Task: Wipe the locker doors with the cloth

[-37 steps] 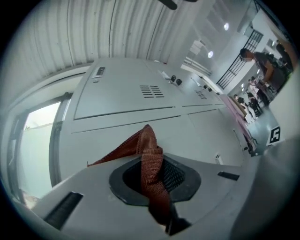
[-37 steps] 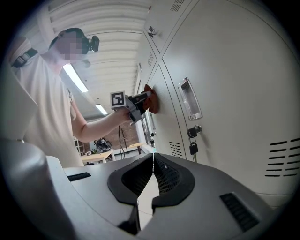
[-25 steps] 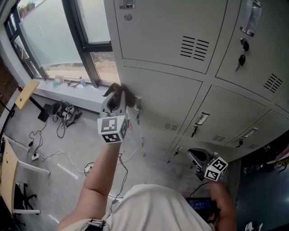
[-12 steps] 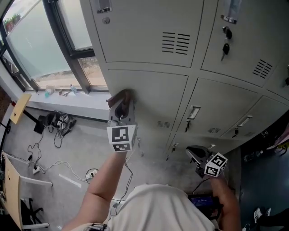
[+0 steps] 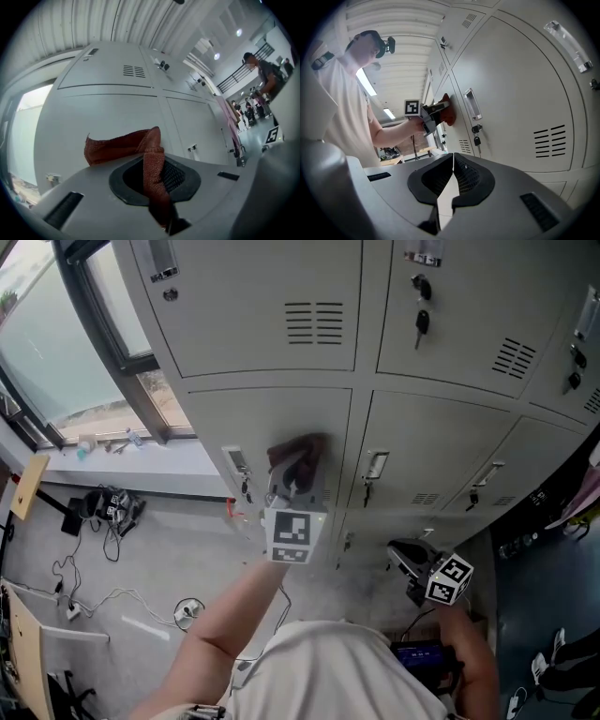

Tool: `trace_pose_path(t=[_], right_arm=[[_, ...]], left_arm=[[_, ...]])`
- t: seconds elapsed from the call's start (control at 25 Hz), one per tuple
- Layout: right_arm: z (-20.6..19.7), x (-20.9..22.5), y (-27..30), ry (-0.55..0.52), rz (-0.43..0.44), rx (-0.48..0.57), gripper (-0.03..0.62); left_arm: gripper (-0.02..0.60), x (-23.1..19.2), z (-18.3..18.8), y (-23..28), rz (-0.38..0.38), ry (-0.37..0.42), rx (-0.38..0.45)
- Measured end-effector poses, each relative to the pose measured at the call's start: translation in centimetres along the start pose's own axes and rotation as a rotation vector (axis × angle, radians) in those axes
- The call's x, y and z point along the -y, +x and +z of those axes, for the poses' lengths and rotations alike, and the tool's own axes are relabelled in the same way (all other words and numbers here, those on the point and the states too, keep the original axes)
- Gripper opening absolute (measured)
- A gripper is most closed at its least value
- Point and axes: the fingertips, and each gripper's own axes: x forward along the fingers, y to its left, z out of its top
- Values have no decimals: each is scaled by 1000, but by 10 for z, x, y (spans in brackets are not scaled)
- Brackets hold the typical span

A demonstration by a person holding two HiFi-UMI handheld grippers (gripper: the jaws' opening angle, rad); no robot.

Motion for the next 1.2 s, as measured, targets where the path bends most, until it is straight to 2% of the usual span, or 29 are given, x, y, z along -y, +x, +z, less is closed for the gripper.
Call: trace_pose_path(t=[0.12, 0.24, 0.28, 0.36, 0.48, 0.56, 0.88, 1.08, 1.12, 1.2], right_arm=[[1, -2, -3, 1, 2, 1, 17], [1, 0, -4, 13, 3, 14, 17], [0, -1, -4, 19, 2, 18, 17], [-1, -3, -3, 27, 3, 19, 17], [-2, -3, 0, 34, 11, 16, 17], [-2, -2, 3, 38, 16, 18, 17], [-4, -10, 33, 34, 71, -10, 17], [-2, -18, 45, 29, 93, -13, 17], [-1, -19, 46, 28, 94, -15, 17], [-2, -17, 45, 28, 89, -21, 17]], left_arm=[[38, 38, -3, 13, -140, -10, -21], [38, 79, -7, 23, -327, 8, -45], [38, 86, -8, 25, -367, 5, -46], [38, 85, -10, 26, -375, -23, -41], [38, 60, -11, 19, -320, -79, -17], [38, 34, -15, 10, -256, -84, -10], [38, -118, -40, -52, 110, -126, -26], [38, -190, -55, -106, 363, -55, -64], [38, -201, -62, -114, 392, -51, -87], [38, -207, -77, -118, 382, -54, -139]])
